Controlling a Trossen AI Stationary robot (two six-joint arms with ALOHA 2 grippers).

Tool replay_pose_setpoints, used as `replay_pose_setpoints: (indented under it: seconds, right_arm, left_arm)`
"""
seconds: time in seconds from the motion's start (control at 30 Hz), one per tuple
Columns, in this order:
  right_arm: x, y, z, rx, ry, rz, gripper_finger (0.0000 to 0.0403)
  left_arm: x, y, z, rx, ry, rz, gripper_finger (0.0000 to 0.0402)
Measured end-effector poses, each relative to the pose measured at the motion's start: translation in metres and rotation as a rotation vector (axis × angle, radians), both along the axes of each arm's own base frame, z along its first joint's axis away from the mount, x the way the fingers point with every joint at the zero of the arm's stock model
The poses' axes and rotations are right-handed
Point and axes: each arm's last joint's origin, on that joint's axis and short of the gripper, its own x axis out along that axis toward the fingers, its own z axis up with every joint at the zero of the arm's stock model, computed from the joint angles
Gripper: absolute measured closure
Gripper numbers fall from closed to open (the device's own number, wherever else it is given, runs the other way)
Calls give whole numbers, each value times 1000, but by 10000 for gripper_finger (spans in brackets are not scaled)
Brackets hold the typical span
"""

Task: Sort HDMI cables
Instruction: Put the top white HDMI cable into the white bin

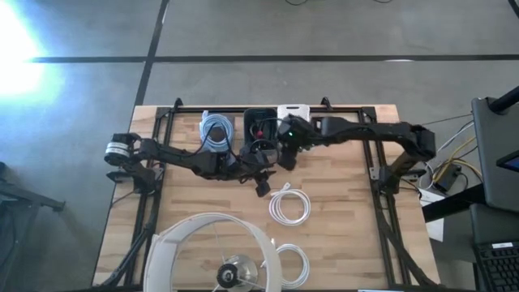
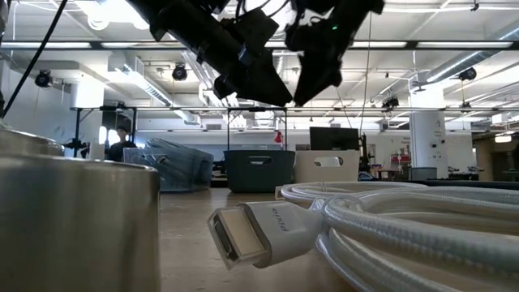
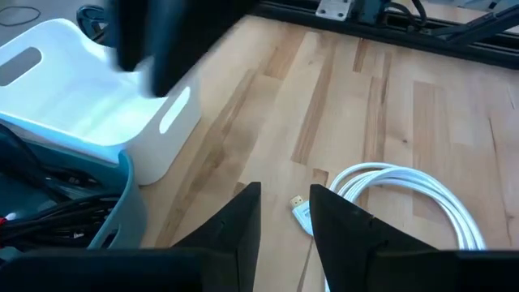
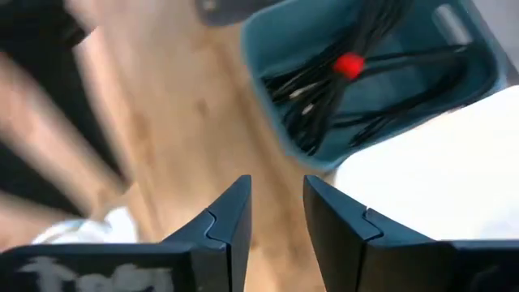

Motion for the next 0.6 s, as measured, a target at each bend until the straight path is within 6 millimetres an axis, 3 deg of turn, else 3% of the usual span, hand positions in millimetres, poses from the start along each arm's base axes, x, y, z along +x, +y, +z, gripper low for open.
replay_pose_setpoints:
  seconds: [0.2,0.6]
  right_arm:
    - [-25,43,-12,50,42,60,284]
    - [-59,116,-73,138,120,186,280]
  left_arm:
    - [0,0,0,0,0,-1,291]
    - [0,0,0,0,-2,2,291]
